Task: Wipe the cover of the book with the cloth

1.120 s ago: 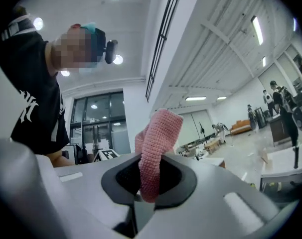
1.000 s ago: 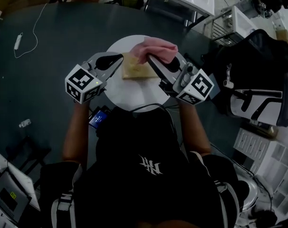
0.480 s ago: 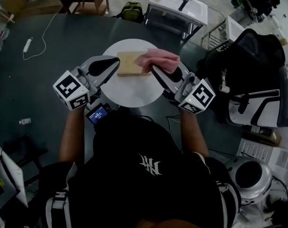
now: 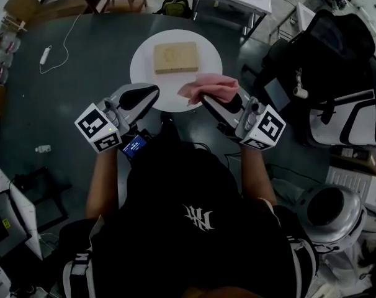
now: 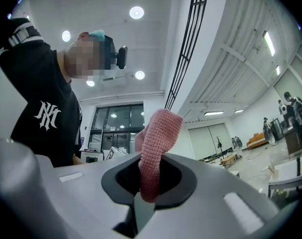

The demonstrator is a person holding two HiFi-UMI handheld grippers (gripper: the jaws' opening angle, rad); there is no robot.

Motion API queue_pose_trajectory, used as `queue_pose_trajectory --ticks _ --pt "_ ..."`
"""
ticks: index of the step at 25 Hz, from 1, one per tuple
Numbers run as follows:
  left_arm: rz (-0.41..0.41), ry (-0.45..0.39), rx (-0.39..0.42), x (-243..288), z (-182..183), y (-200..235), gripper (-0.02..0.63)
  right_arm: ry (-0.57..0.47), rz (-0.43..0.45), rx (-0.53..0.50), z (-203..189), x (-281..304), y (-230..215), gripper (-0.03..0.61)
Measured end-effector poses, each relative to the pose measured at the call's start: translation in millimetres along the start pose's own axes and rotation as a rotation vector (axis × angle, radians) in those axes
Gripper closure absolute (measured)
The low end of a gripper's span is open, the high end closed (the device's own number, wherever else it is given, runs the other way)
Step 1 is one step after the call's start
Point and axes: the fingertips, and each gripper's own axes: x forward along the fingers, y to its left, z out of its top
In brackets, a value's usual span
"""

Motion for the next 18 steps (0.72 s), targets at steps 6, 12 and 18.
queue_pose_trajectory --ticks 6,12,18 --pt "-0.051 0.015 0.048 -21.3 -11.6 -47.2 0.612 -0.001 0.013 0.032 -14.8 -6.1 47.6 0.551" --pt "-0.068 0.036 0.027 -53.4 -25.5 -55.8 0.612 0.030 0.006 0.053 -24.3 12.6 85.0 0.551" --pt "-0.097 0.058 0.030 -99.9 -44.8 -74.3 0.612 0.099 -0.046 0.040 -43.8 36.5 125.8 0.551"
